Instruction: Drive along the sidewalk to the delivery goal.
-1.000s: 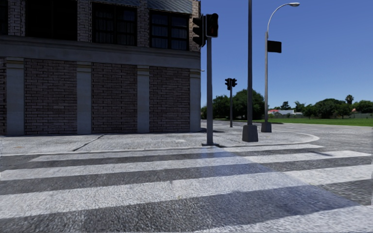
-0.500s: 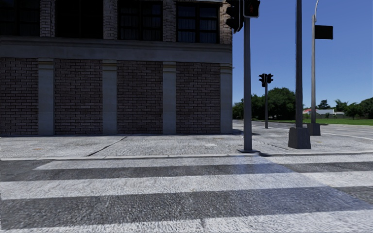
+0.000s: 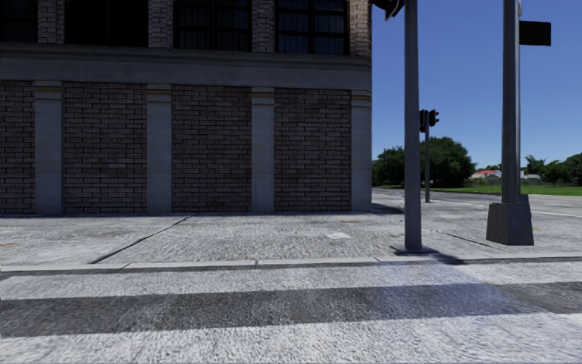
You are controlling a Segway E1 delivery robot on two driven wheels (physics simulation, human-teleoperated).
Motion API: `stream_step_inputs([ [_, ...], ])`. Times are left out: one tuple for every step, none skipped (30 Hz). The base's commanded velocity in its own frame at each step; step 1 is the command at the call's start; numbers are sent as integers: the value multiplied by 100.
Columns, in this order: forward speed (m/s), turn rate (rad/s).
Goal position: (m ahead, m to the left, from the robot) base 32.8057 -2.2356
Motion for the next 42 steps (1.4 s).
stream_step_inputs([
  [170, 48],
  [170, 42],
  [170, 15],
  [170, 3],
  [170, 3],
  [170, 0],
  [170, 0],
  [170, 0],
  [170, 0],
  [170, 0],
  [170, 0],
  [170, 0],
  [170, 0],
  [170, 0],
  [170, 0],
  [170, 0],
  [170, 0],
  [170, 0],
  [170, 0],
  [170, 0],
  [170, 0],
  [170, 0],
  [170, 0],
  [170, 0],
  [170, 0],
  [170, 0],
  [169, 0],
  [169, 0],
  [169, 0],
  [169, 0],
  [168, 0],
  [168, 0],
  [167, 0],
  [164, 0],
  [164, 0],
  [163, 0],
  [162, 0],
  [161, 0],
  [160, -8],
  [160, -8],
  [160, -28],
  [159, -45],
])
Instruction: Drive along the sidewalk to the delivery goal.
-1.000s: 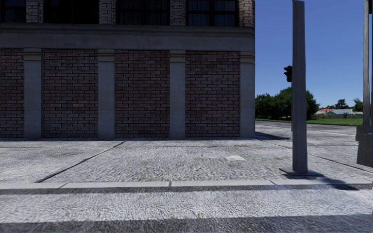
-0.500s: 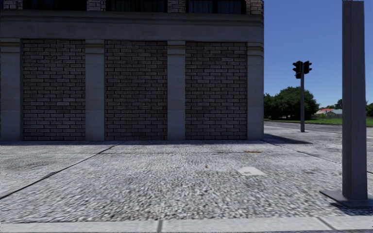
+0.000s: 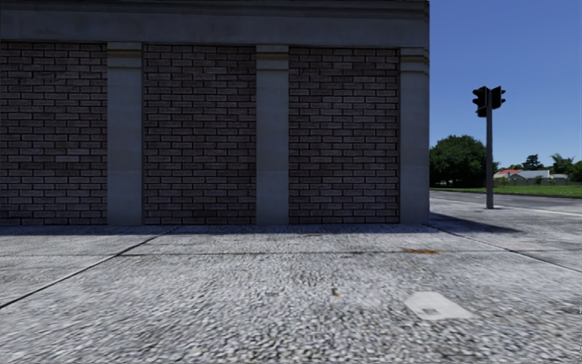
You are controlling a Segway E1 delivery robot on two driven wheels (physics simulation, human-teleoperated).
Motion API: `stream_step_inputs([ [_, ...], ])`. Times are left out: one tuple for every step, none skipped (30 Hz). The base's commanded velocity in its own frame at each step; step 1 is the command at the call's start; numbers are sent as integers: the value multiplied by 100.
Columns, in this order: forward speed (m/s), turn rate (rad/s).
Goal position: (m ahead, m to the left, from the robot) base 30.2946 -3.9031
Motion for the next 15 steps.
stream_step_inputs([
  [159, -57],
  [158, -64],
  [155, -76],
  [154, -83],
  [153, -86],
  [152, -89],
  [151, -90],
  [151, -90],
  [149, -90],
  [148, -90],
  [147, -90],
  [147, -91],
  [146, -91],
  [146, -91],
  [146, -91],
])
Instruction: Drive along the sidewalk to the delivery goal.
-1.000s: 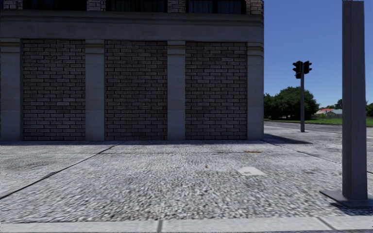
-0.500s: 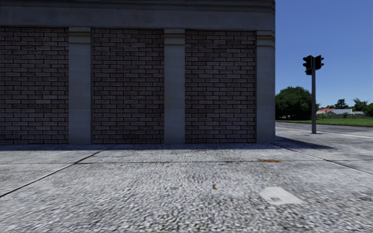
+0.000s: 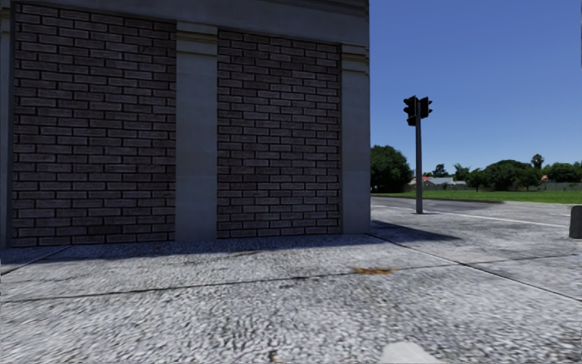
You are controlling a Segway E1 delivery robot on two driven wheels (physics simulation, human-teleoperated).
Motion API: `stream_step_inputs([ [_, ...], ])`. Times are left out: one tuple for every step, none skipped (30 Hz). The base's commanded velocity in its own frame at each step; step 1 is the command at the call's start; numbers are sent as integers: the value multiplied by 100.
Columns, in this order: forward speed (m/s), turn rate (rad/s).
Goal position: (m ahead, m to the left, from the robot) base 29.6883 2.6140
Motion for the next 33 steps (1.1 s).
stream_step_inputs([
  [146, -88],
  [146, -11],
  [146, -11],
  [146, -3],
  [146, -1],
  [146, -1],
  [146, 0],
  [146, 0],
  [146, 0],
  [145, -18],
  [145, -45],
  [145, -45],
  [145, -58],
  [145, -62],
  [145, -65],
  [145, -78],
  [145, -97],
  [145, -97],
  [145, -120],
  [145, -120],
  [145, -120],
  [145, -120],
  [145, -120],
  [145, -120],
  [145, -120],
  [145, -120],
  [145, -120],
  [145, -117],
  [145, -71],
  [145, -2],
  [145, -1],
  [145, 0],
  [145, 0],
])
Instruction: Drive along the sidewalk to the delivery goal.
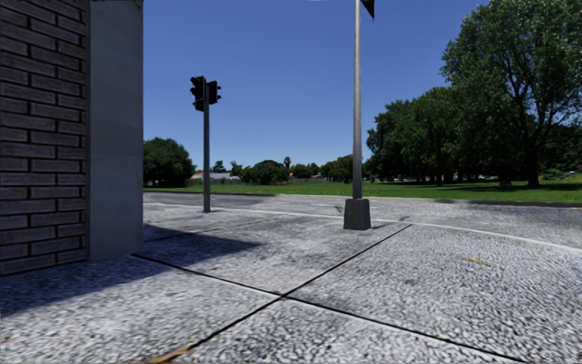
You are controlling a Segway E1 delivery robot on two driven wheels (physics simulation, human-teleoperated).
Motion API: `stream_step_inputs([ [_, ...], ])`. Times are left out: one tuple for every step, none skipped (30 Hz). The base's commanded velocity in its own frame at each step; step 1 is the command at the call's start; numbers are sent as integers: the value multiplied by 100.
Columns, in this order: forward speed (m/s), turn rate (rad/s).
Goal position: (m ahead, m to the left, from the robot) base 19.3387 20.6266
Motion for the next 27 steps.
stream_step_inputs([
  [145, 0],
  [145, 0],
  [145, 0],
  [145, 0],
  [145, 0],
  [145, 0],
  [145, 0],
  [145, 0],
  [145, 0],
  [145, 0],
  [145, 0],
  [145, 0],
  [145, 0],
  [145, 0],
  [145, 0],
  [145, 0],
  [145, 0],
  [145, 0],
  [145, 0],
  [145, 0],
  [145, 0],
  [145, 0],
  [145, 0],
  [145, 0],
  [145, 0],
  [145, 0],
  [145, 0],
])
